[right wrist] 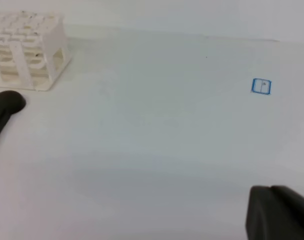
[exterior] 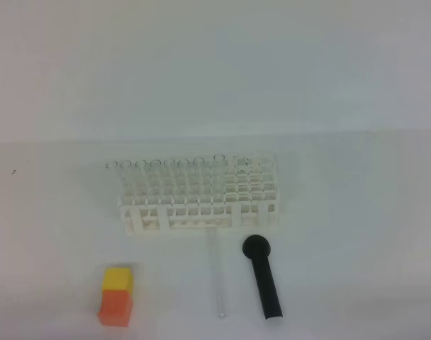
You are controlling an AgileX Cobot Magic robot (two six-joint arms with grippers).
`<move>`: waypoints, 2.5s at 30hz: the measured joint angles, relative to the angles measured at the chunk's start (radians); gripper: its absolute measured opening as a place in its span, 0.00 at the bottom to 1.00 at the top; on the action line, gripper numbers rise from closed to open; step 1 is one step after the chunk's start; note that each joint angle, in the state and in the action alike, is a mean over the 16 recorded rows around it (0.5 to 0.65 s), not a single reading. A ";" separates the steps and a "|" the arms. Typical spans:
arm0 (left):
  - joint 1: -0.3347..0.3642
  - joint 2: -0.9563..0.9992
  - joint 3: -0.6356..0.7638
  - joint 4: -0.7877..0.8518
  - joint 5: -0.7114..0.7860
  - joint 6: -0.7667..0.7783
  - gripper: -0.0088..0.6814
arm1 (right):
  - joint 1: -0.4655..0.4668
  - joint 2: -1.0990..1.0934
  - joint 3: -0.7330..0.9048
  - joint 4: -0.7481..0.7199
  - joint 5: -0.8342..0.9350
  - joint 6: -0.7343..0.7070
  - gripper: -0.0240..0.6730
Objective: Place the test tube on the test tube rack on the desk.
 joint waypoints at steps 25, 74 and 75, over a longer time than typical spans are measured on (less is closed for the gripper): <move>0.000 0.000 0.000 -0.017 -0.557 -0.067 0.01 | 0.000 0.000 0.007 -0.018 -0.549 0.003 0.03; -0.474 1.438 -0.793 -0.306 0.069 -0.140 0.16 | 0.000 0.691 -0.760 0.048 0.586 0.022 0.03; -0.485 1.468 -0.810 -0.296 0.066 -0.154 0.19 | 0.000 0.691 -0.760 0.049 0.588 0.022 0.03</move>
